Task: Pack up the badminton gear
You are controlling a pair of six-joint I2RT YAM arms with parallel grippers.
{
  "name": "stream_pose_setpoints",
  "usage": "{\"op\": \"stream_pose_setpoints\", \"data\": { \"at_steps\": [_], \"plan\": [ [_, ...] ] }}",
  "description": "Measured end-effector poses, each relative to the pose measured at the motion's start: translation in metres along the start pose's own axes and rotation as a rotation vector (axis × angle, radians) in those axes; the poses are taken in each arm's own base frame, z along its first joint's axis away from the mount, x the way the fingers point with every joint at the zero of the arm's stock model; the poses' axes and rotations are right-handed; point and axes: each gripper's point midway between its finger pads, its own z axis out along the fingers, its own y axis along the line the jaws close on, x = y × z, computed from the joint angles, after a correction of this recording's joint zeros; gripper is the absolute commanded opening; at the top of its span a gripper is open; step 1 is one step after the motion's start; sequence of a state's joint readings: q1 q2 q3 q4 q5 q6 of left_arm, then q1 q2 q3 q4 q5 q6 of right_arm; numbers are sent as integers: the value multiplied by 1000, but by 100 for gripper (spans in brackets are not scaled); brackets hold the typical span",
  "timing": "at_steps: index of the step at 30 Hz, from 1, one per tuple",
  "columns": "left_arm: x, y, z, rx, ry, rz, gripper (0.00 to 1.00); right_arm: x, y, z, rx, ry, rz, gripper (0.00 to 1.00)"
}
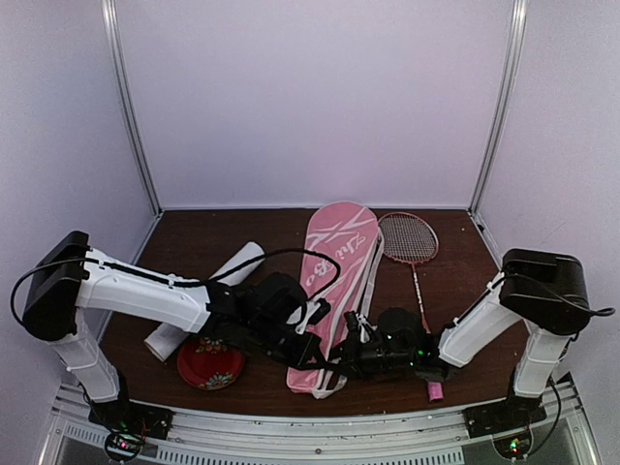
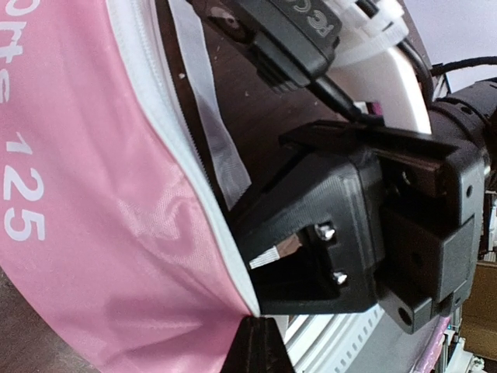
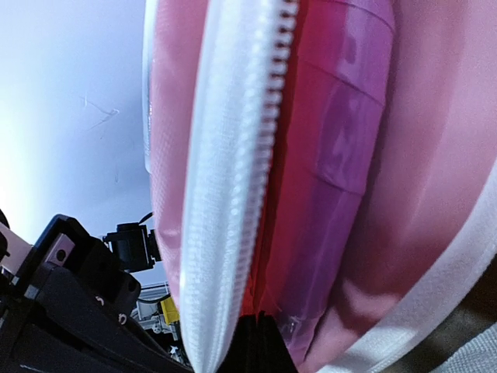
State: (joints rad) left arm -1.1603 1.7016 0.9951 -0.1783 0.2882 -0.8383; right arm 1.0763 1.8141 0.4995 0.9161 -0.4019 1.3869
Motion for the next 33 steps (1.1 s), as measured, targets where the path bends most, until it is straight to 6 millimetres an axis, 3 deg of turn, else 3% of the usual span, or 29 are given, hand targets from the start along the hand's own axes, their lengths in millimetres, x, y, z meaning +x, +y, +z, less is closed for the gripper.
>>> {"op": "stream_pose_setpoints", "data": {
  "at_steps": [5,13,19,27,33],
  "plan": [
    [-5,-8,-5,27,-21,3,0,-3,7,-1,3,-11,-30,6],
    [-2,-5,-4,23,-15,-2,0,-7,-5,9,20,4,-8,12],
    [-4,-6,-6,29,-20,-3,0,-7,-1,13,13,20,-18,19],
    [-8,-10,-7,57,-35,3,0,-6,4,-14,107,11,-103,27],
    [-8,-10,-6,62,-34,3,0,-4,4,-29,165,13,-152,23]
  ]
}}
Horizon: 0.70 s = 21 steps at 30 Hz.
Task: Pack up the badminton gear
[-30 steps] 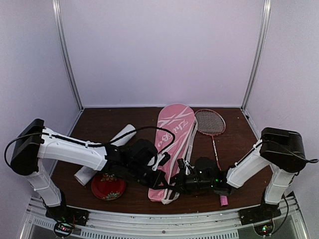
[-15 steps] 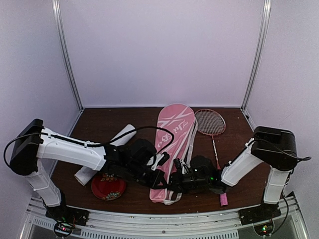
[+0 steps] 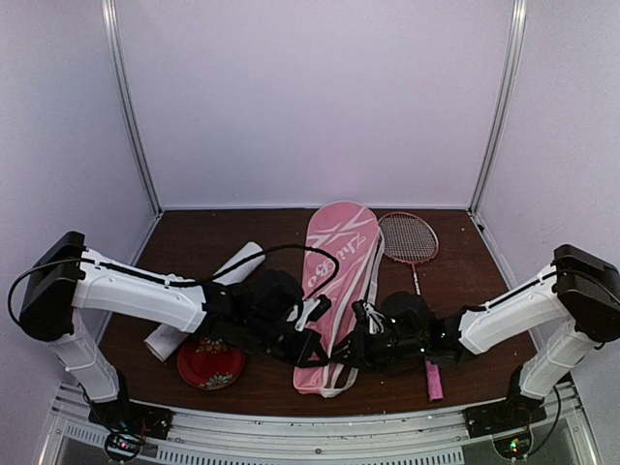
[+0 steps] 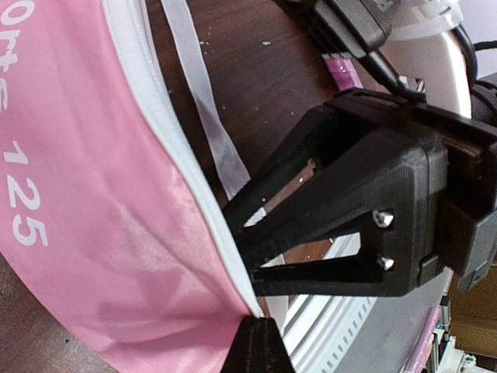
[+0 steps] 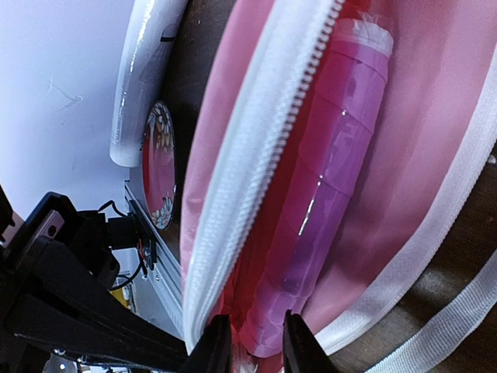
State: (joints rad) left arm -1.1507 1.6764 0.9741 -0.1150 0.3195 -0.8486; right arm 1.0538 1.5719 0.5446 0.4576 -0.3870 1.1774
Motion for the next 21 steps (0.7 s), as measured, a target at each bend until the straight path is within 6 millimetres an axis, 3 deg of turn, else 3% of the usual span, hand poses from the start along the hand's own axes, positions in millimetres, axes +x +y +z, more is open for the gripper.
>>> {"op": "stream_pose_setpoints", "data": {
  "at_steps": [5,12,21],
  "plan": [
    [1,0,1,0,5,-1,0,2,-8,1,28,6,-14,19],
    [3,2,2,1,15,-5,0,11,-31,22,54,46,32,18],
    [4,-4,3,35,26,-1,0,-2,5,31,-74,22,27,11]
  ]
}}
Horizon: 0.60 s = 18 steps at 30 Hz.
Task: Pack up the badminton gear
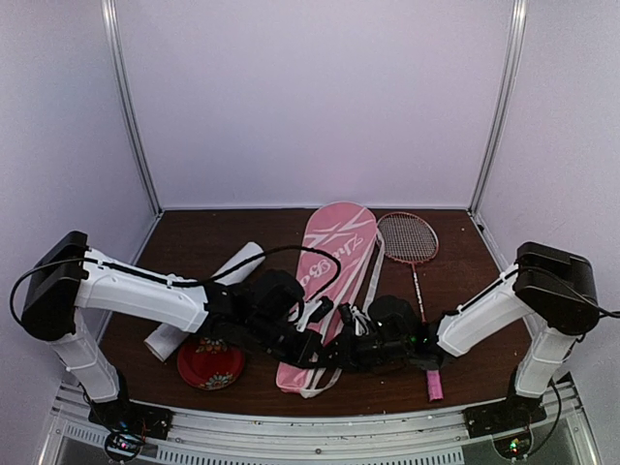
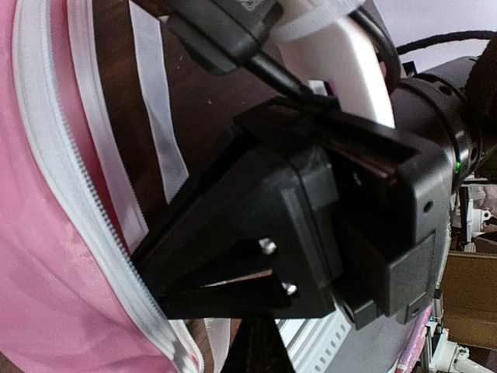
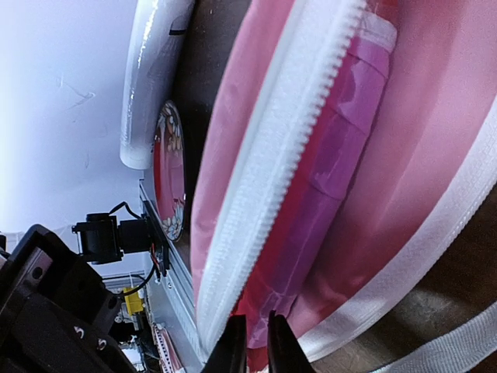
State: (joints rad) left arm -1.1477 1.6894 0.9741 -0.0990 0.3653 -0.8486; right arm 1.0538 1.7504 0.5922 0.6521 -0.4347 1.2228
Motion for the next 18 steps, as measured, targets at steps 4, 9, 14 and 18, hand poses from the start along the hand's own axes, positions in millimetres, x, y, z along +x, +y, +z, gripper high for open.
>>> {"op": "stream_pose_setpoints", "data": {
  "at_steps": [4,9,14,18],
  "plan": [
    [-1,0,0,1,-3,-1,0,-2,-2,7,1,3,13,9],
    [0,20,-9,-116,-18,1,33,0,-18,18,20,13,52,9],
    [-2,34,-31,-226,-52,8,41,0,-24,22,7,11,79,9],
    [1,39,-32,-249,-43,6,46,-3,-15,22,-30,0,83,9]
  ]
}}
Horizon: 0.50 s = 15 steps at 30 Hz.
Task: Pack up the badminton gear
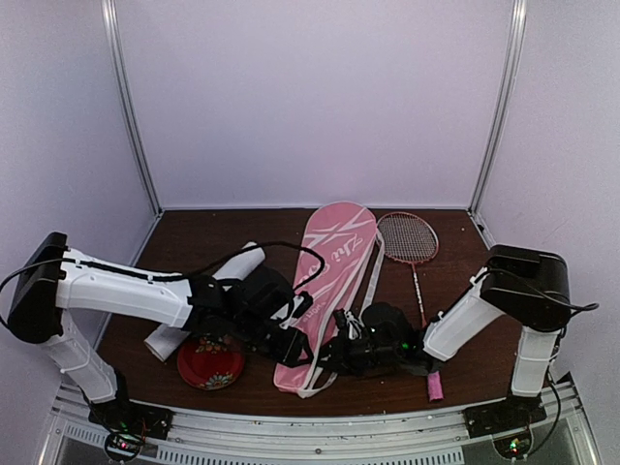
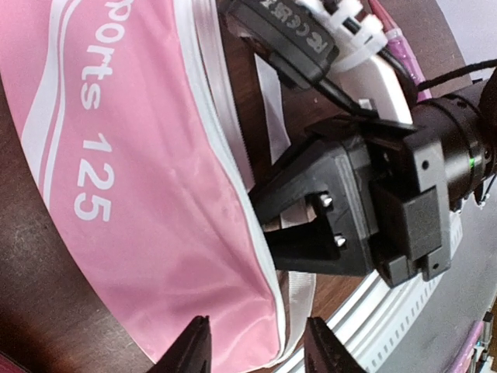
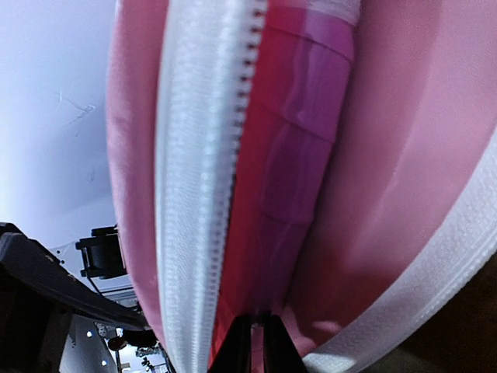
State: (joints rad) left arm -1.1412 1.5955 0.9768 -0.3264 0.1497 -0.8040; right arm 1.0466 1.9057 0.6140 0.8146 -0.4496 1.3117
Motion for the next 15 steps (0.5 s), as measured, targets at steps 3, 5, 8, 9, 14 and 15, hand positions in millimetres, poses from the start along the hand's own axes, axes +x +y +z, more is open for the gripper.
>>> {"op": "stream_pose_setpoints", "data": {
  "at_steps": [3,5,8,9,14,15],
  "plan": [
    [5,1,5,-7,16,7,48,-1,7,-1,-29,-7,-5,10],
    [9,1,8,-11,28,14,49,-2,9,-1,-41,-9,-5,10],
    [14,3,15,-21,48,22,50,-2,14,-1,-60,-8,-1,11],
    [16,5,17,-26,55,26,50,-2,15,-1,-66,-8,0,11],
    [20,8,27,-48,85,38,47,-1,19,-2,-83,-2,3,11],
    [19,7,28,-50,86,40,46,-1,20,-2,-85,-2,3,11]
  ]
}}
